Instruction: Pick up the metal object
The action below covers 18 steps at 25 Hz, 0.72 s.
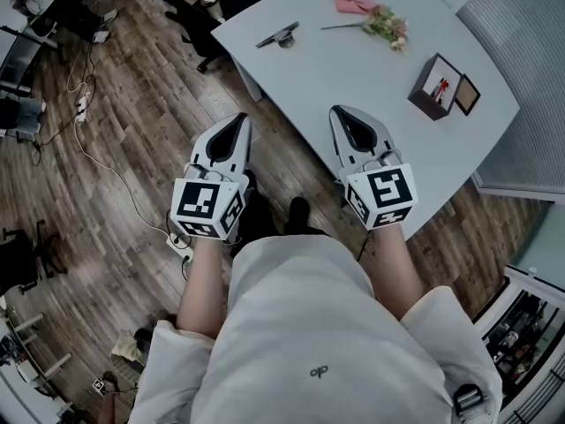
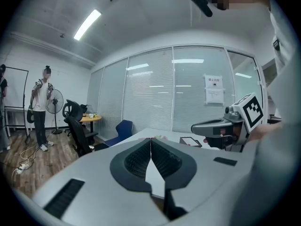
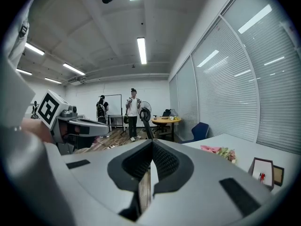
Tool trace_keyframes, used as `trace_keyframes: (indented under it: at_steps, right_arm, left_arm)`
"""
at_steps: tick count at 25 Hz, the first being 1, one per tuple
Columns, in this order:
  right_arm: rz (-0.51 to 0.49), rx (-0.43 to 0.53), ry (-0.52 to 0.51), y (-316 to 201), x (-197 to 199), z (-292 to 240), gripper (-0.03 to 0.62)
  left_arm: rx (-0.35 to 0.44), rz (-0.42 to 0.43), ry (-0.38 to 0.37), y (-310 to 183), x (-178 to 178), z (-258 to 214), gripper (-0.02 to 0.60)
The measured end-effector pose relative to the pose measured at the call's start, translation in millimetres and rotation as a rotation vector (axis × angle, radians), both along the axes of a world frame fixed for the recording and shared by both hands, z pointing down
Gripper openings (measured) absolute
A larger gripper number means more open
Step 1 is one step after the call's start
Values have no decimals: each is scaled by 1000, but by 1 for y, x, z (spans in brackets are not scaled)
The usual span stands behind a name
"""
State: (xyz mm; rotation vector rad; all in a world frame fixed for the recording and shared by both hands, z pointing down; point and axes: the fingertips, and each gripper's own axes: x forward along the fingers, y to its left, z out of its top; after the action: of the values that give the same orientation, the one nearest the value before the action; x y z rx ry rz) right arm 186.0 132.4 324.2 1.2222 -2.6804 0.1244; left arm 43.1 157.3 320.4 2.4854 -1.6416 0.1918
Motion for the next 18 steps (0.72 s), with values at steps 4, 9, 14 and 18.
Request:
trace_keyframes:
  at_steps: [4,9,14,18]
  right_arm:
    - [5,-3,2,-4,-10,0,5]
    - [17,-8,9,-15,-21,1,5]
    - [38,-10,17,-33,-36,-2,7]
    - [51,-12,25,-49,-50,-5,17]
  left_arm:
    - [-4,3,9,-3,-11,3,20]
    - [-6,12,23,-17,-21,6,21]
    - [-3,41,33,-38,-34,3,21]
    - [0,65,44,-58,-48,0,21]
